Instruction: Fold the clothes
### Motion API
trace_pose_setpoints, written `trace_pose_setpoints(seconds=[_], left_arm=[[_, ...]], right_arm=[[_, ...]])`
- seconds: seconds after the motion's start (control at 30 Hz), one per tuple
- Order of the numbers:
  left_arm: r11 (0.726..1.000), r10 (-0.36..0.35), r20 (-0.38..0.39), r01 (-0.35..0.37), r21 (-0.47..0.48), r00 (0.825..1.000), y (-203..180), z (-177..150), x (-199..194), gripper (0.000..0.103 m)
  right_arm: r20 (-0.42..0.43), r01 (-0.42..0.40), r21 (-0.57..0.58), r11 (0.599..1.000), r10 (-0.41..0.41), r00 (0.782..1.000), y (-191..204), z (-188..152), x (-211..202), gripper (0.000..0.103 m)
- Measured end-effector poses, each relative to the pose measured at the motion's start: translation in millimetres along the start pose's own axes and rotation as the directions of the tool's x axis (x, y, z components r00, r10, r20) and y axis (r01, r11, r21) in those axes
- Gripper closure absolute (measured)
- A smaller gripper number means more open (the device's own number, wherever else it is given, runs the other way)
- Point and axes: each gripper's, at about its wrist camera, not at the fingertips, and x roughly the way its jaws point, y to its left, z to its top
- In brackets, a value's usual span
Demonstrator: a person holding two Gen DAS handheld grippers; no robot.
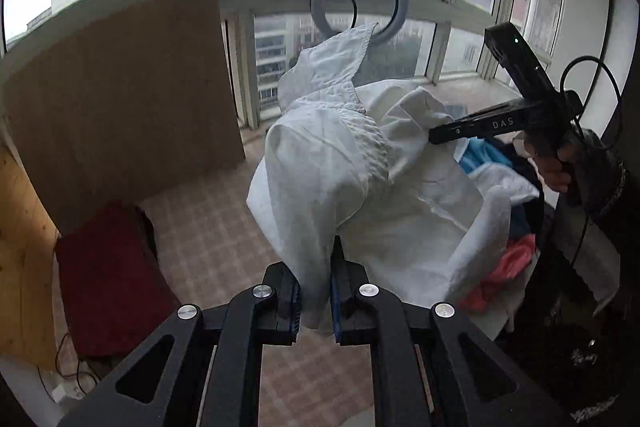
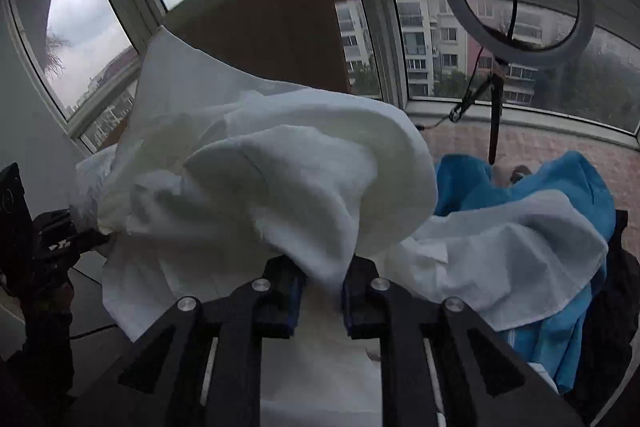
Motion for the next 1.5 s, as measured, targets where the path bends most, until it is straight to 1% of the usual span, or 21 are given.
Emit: trace_pose_setpoints(seconds=[0.07,0.13,0.2,0.27,0.4,0.53,0.6,0.63,0.67,0.7,0.8,0.83,0.93,1.0,1.03,1.1,1.2,1.37,1.43,1.47,1.5], left_arm=[[0.999,-0.012,-0.174,0.004,-0.048,0.985,10.5,-44.5,47.3,0.092],[0.994,-0.038,-0.288,0.007,-0.107,0.957,22.0,-80.7,81.2,0.092],[0.982,-0.092,-0.268,0.043,-0.183,0.959,33.1,-102.3,72.9,0.085],[0.972,-0.12,-0.231,0.067,-0.225,0.966,45.6,-110.3,63.0,0.083],[0.968,-0.113,-0.192,0.065,-0.242,0.975,58.9,-113.3,44.9,0.083],[0.966,-0.098,-0.167,0.053,-0.255,0.981,75.4,-112.3,41.0,0.081],[0.966,-0.088,-0.158,0.045,-0.254,0.984,80.9,-111.3,40.7,0.081],[0.966,-0.082,-0.154,0.041,-0.254,0.985,83.3,-109.9,41.1,0.081],[0.967,-0.077,-0.15,0.037,-0.252,0.986,84.8,-109.1,40.9,0.081],[0.967,-0.076,-0.145,0.037,-0.252,0.987,85.6,-108.2,41.0,0.081],[0.965,-0.077,-0.137,0.04,-0.258,0.988,85.0,-103.6,43.6,0.081],[0.965,-0.08,-0.136,0.042,-0.259,0.988,83.6,-101.5,45.5,0.081],[0.963,-0.085,-0.132,0.047,-0.265,0.988,76.6,-93.3,52.7,0.081],[0.964,-0.079,-0.133,0.042,-0.263,0.988,69.0,-87.2,59.3,0.081],[0.965,-0.073,-0.131,0.037,-0.261,0.989,64.3,-84.3,61.6,0.081],[0.96,-0.067,-0.123,0.031,-0.277,0.99,55.8,-81.2,65.0,0.078],[0.946,-0.057,-0.128,0.013,-0.323,0.99,48.6,-81.9,68.0,0.077],[0.917,0.0,-0.141,-0.057,-0.394,0.99,46.9,-86.9,68.0,0.078],[0.903,0.022,-0.144,-0.082,-0.423,0.989,48.6,-89.0,67.9,0.078],[0.896,0.03,-0.145,-0.091,-0.436,0.989,49.8,-89.8,67.5,0.077],[0.888,0.036,-0.145,-0.098,-0.448,0.989,51.2,-90.5,67.0,0.078]], right_arm=[[-0.168,0.117,0.024,0.993,-0.111,0.98,-20.8,-42.1,57.5,0.087],[-0.228,0.208,0.024,0.978,-0.197,0.953,-34.2,-72.7,76.4,0.086],[-0.214,0.225,0.044,0.973,-0.211,0.954,-38.0,-89.4,69.7,0.085],[-0.169,0.167,0.085,0.982,-0.151,0.974,-28.2,-95.7,56.1,0.082],[-0.085,0.109,0.02,0.994,-0.107,0.991,25.9,-76.1,54.4,0.04],[-0.076,0.176,-0.105,0.979,-0.184,0.98,71.2,-47.4,101.0,0.04],[-0.12,0.145,-0.083,0.986,-0.154,0.981,71.3,-40.6,129.1,0.04],[-0.153,0.128,-0.07,0.989,-0.137,0.979,69.5,-42.2,141.2,0.047],[-0.206,0.116,-0.064,0.991,-0.127,0.97,67.3,-48.4,151.8,0.071],[-0.259,0.095,-0.06,0.994,-0.108,0.96,65.5,-56.2,159.8,0.081],[-0.391,-0.054,-0.041,0.998,0.034,0.92,59.7,-90.1,147.6,0.081],[-0.379,-0.057,-0.016,0.998,0.047,0.924,53.9,-91.4,133.3,0.081],[-0.186,0.013,0.031,0.999,-0.007,0.982,29.4,-63.2,80.6,0.069],[-0.049,0.101,0.022,0.995,-0.1,0.994,15.9,-32.3,60.4,0.034],[-0.016,0.144,0.004,0.989,-0.144,0.989,11.7,-15.2,62.9,0.03],[0.001,0.214,-0.036,0.976,-0.214,0.977,5.2,18.9,84.7,0.03],[-0.09,0.239,-0.055,0.969,-0.243,0.966,-4.8,56.2,142.6,0.03],[-0.155,0.292,-0.133,0.947,-0.311,0.938,-25.9,78.3,219.0,0.03],[-0.156,0.244,-0.126,0.961,-0.262,0.952,-36.7,80.8,228.2,0.052],[-0.145,0.22,-0.111,0.969,-0.235,0.961,-43.8,83.3,226.8,0.098],[-0.124,0.204,-0.083,0.975,-0.213,0.969,-53.7,88.4,216.5,0.1]])
